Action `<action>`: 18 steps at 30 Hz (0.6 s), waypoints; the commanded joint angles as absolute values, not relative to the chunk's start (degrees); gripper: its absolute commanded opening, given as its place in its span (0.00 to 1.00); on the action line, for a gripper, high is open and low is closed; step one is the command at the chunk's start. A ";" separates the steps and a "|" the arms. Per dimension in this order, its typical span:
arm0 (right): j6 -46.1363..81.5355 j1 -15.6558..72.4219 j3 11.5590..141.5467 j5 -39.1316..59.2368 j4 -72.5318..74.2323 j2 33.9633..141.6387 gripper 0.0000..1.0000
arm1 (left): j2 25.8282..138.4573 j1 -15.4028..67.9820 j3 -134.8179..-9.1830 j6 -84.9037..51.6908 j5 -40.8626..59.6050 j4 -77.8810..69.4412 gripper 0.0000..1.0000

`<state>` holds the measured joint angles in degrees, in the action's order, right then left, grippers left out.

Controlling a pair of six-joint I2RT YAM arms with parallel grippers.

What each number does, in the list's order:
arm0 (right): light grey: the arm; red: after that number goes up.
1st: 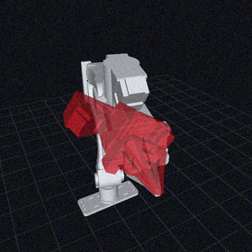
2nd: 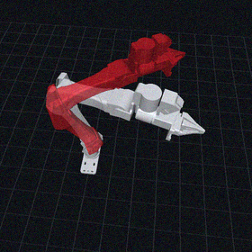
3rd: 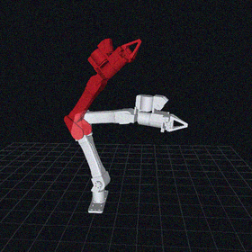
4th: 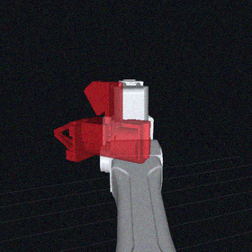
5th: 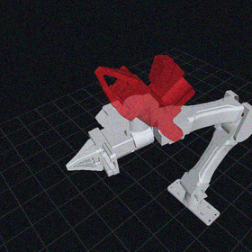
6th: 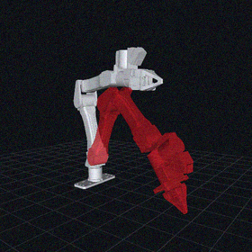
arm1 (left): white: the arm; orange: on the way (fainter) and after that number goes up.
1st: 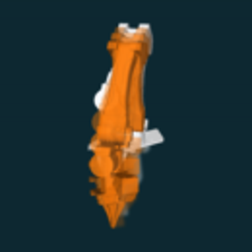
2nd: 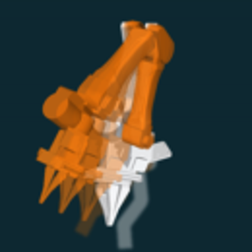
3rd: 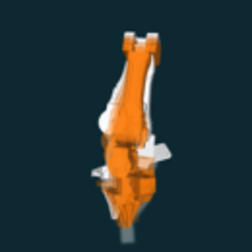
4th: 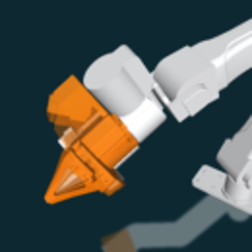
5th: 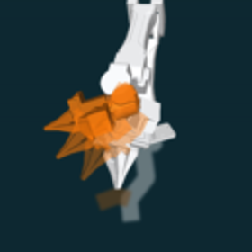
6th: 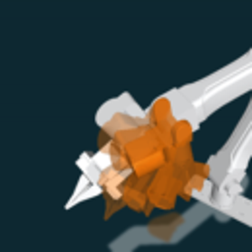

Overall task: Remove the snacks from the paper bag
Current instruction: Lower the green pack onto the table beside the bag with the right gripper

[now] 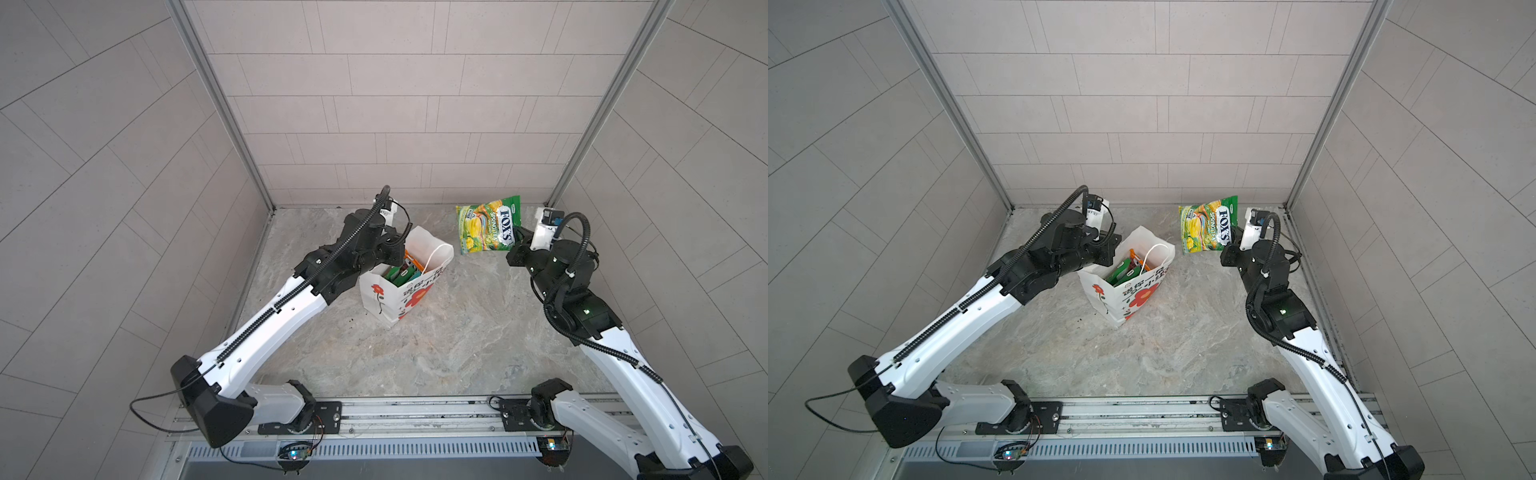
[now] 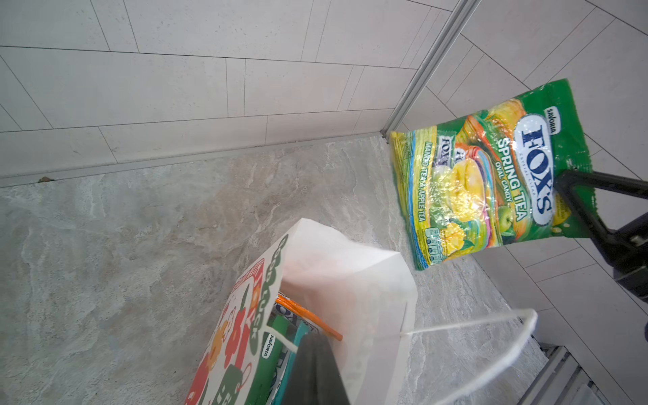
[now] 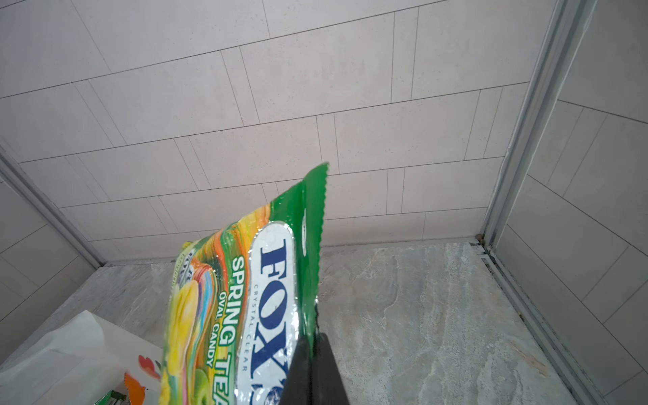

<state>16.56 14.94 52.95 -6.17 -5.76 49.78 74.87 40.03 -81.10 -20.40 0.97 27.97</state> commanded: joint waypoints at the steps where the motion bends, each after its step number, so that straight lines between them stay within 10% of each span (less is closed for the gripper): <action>1: 18.02 13.27 52.83 -4.03 -5.25 48.72 0.00 | 73.28 40.26 -82.27 -19.47 0.78 27.73 0.00; 18: 24.91 9.39 47.55 6.76 8.95 67.35 0.00 | 72.80 40.25 -81.70 -19.95 1.83 27.56 0.00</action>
